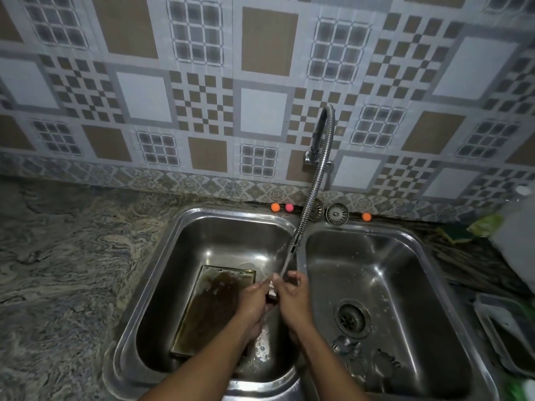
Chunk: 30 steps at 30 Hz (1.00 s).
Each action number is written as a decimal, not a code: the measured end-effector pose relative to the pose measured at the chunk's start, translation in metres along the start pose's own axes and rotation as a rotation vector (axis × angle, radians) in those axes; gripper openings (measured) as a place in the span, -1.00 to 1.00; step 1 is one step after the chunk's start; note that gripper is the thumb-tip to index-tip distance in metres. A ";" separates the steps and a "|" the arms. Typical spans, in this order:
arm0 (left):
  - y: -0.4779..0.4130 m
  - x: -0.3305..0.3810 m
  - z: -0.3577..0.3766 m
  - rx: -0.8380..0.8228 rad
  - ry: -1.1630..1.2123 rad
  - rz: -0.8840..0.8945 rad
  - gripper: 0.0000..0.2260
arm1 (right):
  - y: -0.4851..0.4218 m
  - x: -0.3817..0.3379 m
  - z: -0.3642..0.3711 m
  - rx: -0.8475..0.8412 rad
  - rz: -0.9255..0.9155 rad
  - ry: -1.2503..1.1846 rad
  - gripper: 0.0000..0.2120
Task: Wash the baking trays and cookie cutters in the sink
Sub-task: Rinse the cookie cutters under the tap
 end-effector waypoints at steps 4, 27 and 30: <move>0.002 0.010 0.008 -0.048 0.015 0.012 -0.81 | -0.001 0.000 0.009 -0.113 0.064 -0.079 -0.84; -0.006 0.002 0.019 -0.138 0.203 -0.071 -0.68 | -0.016 -0.008 -0.002 -0.002 -0.019 0.041 -0.86; -0.006 0.012 0.009 -0.033 0.213 -0.003 -0.76 | -0.009 -0.012 0.019 -0.186 0.005 -0.024 -0.83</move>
Point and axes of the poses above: each hand's wrist, its own y-axis away from the middle knuckle, its own z-axis out of the palm, x = y × z, the point moved 9 cm from there along -y, towards the middle knuckle, and after that the axes turned 6 degrees about -z, right-handed, at the moved point
